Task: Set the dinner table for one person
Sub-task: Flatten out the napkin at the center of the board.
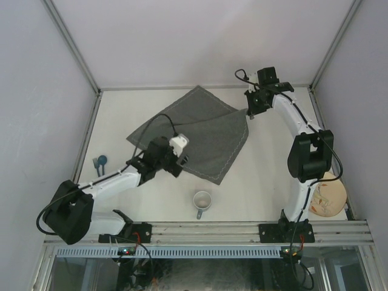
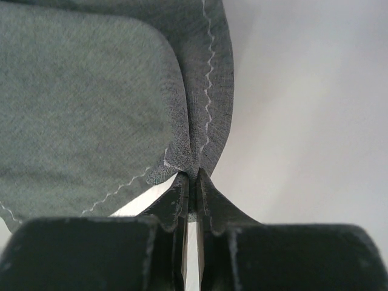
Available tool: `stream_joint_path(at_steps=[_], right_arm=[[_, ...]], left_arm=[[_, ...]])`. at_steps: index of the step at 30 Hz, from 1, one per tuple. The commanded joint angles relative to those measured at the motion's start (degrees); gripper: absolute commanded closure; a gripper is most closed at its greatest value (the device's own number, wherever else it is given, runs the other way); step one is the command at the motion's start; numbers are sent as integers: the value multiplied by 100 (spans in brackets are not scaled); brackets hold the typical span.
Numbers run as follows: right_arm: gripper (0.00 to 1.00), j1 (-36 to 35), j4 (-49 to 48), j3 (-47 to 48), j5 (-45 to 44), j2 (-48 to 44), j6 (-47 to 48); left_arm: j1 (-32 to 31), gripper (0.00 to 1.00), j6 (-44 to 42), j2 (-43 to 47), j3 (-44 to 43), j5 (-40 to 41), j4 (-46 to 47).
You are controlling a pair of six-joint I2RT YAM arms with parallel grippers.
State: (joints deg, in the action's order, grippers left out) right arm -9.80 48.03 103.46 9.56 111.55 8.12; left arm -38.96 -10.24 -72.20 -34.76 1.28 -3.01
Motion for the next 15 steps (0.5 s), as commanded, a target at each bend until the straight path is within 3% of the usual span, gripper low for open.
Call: stream_joint_path(at_steps=[1,4,10,15], right_arm=[[100,29,-252,-314,-28,-614,42],[100,150,-214,-419,-28,-711,75],[100,400,-206,-708,99,-823,89],[100,447,-326,-1059,90,-1011,103]], left_arm=[[675,0,504,-146,-674,-51,391],[441,0,630,-90,-577,-717,378],[-771,0,184,-429,-717,-1016,308],[-956,0,96,-998,-1498,-1240,120]])
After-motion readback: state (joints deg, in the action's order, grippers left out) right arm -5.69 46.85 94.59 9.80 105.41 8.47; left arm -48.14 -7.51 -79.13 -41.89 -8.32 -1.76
